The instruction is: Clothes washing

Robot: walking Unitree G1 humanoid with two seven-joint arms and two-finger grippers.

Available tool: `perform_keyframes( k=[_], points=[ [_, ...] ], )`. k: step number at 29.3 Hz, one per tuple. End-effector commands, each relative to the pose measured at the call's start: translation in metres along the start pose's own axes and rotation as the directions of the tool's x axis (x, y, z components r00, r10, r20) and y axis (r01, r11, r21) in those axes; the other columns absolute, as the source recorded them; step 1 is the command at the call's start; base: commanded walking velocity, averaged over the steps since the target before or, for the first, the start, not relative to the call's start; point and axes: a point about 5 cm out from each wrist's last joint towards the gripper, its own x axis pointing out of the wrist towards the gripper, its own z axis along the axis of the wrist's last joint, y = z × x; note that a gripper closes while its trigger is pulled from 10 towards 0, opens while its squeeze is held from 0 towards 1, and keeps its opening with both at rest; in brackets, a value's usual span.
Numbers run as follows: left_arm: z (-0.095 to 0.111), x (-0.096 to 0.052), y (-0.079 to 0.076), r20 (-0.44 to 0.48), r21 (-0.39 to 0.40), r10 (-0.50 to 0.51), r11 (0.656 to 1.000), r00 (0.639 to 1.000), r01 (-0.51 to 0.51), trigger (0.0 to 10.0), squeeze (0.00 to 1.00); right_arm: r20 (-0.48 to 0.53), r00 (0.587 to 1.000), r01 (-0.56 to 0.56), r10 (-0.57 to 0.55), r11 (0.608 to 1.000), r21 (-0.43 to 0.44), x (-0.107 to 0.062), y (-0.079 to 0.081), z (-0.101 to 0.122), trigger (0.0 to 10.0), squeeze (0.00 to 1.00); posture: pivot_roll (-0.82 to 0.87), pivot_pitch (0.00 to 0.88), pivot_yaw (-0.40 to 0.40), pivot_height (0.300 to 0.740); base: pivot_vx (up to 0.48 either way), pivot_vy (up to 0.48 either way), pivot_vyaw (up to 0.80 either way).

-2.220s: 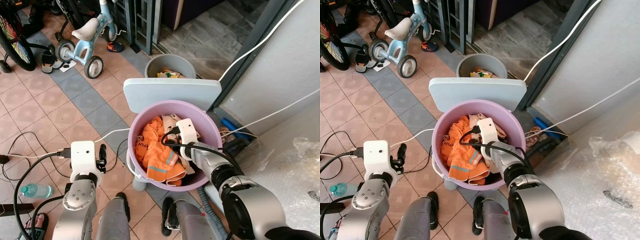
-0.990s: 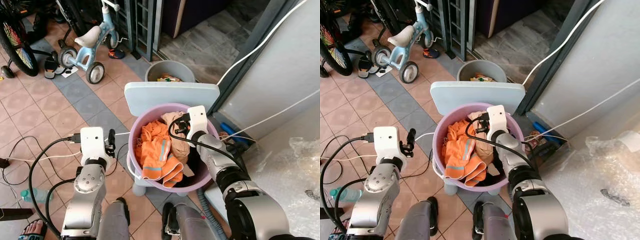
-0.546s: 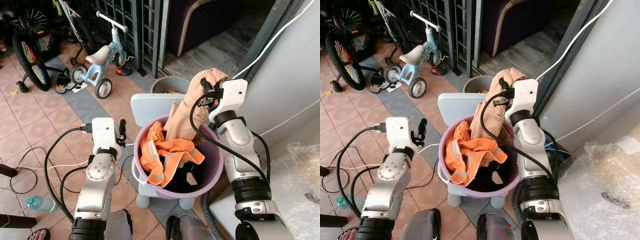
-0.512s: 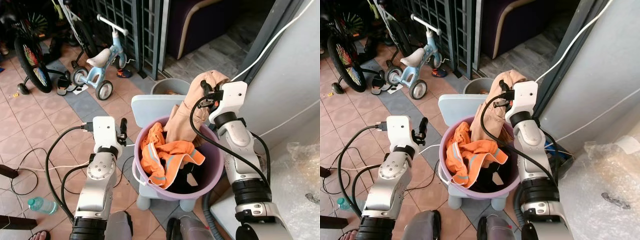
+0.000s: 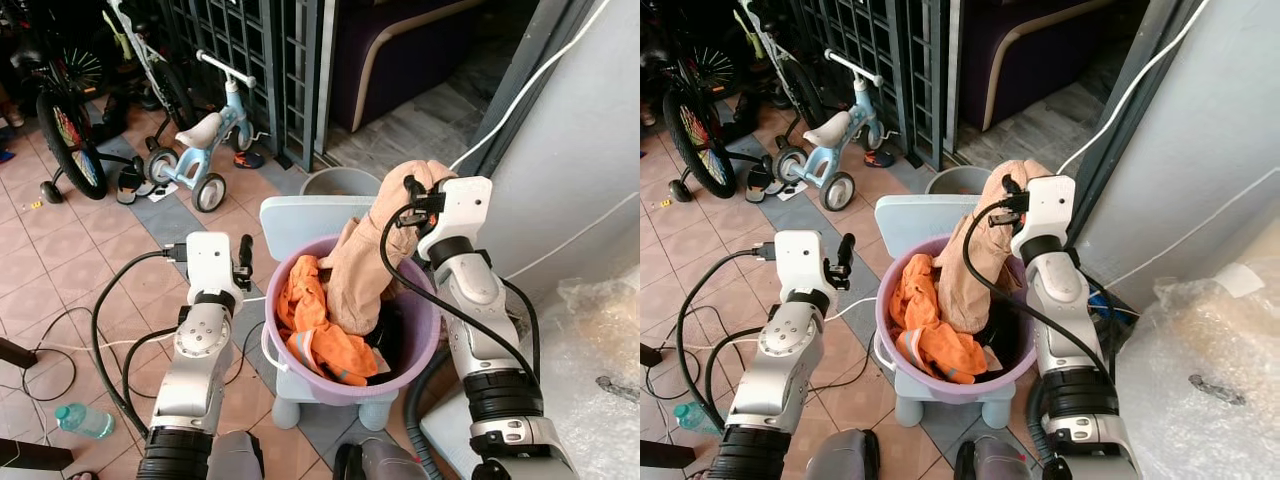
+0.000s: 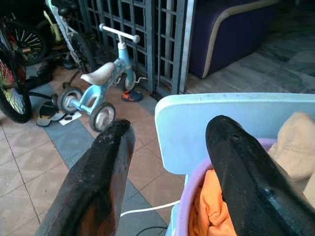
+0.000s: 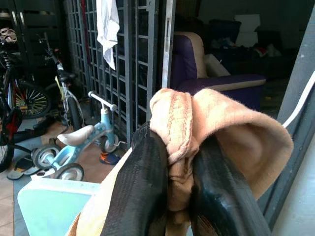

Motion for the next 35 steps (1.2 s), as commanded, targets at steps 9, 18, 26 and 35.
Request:
perform_keyframes(
  k=[9,18,26,35],
  points=[
    [-0.0004,0.0011,0.0008,0.0,-0.033,0.017,0.999,1.0,-0.017,10.0,0.0,0.052,0.999,-0.003,0.003,1.0,-0.01,0.0128,0.0005,0.0172,0.0,0.0,-0.01,0.042,-0.008,0.74,0.0,-0.14,0.0],
    [-0.0006,0.0017,0.0016,0.002,-0.044,0.023,0.999,1.0,-0.022,10.0,0.0,0.043,0.999,-0.016,0.016,1.0,-0.007,0.0117,0.0037,0.0146,0.0,0.0,-0.01,0.046,-0.006,0.74,0.0,0.0,0.0],
    [0.0001,0.0021,0.001,0.003,-0.04,0.017,0.999,1.0,-0.017,10.0,0.0,0.04,0.999,-0.014,0.014,1.0,-0.002,0.0122,0.0039,0.0142,0.0,0.0,-0.01,0.045,-0.002,0.74,-0.12,0.0,0.0],
    [-0.001,0.002,0.0008,-0.004,-0.036,0.015,0.999,1.0,-0.016,10.0,0.0,0.04,0.999,-0.011,0.011,1.0,0.002,0.0129,0.004,0.0144,0.0,0.0,-0.01,0.046,0.0,0.74,-0.336,0.0,0.0]
  ],
)
